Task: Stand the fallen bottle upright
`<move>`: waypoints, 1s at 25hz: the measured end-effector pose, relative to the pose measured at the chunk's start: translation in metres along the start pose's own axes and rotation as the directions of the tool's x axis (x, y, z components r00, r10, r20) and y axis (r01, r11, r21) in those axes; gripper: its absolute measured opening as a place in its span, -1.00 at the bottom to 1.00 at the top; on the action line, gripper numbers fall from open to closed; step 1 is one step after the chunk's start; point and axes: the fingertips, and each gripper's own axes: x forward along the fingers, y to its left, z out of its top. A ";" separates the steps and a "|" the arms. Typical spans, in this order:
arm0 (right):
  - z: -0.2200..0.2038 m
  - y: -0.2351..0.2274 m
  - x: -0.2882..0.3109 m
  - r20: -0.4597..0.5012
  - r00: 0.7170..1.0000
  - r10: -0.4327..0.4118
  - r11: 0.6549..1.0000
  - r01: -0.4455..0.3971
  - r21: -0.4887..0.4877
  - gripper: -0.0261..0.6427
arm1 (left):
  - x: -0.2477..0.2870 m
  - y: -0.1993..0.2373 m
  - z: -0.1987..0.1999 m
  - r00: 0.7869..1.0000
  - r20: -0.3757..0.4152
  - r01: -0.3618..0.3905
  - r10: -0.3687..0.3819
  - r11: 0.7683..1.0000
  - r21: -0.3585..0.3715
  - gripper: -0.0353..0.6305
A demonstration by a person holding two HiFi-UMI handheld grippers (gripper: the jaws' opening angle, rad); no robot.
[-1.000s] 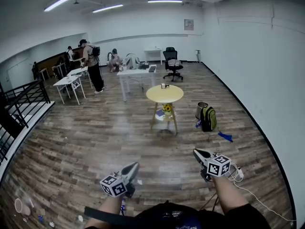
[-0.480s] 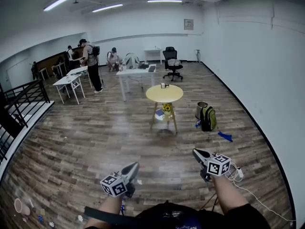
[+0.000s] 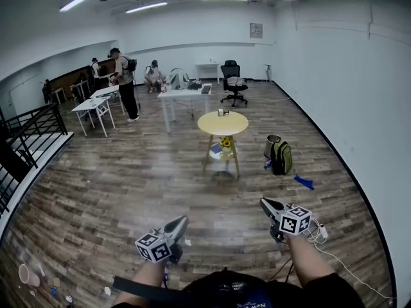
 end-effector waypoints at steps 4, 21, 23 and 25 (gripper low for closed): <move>-0.003 0.001 0.005 -0.005 1.000 0.008 1.000 -0.008 -0.001 -0.88 | -0.001 0.004 -0.002 1.000 0.002 0.000 0.000 1.000 -0.003 -0.88; -0.010 0.048 0.072 -0.017 1.000 0.019 1.000 -0.019 -0.012 -0.88 | -0.058 0.066 0.016 1.000 0.022 -0.019 0.020 1.000 -0.020 -0.88; -0.012 0.062 0.086 -0.017 1.000 0.022 1.000 -0.022 -0.016 -0.88 | -0.074 0.080 0.020 0.999 0.024 -0.023 0.024 1.000 -0.021 -0.88; -0.016 0.077 0.100 -0.014 1.000 0.025 1.000 -0.025 -0.017 -0.88 | -0.091 0.093 0.024 0.999 0.023 -0.029 0.030 0.999 -0.021 -0.88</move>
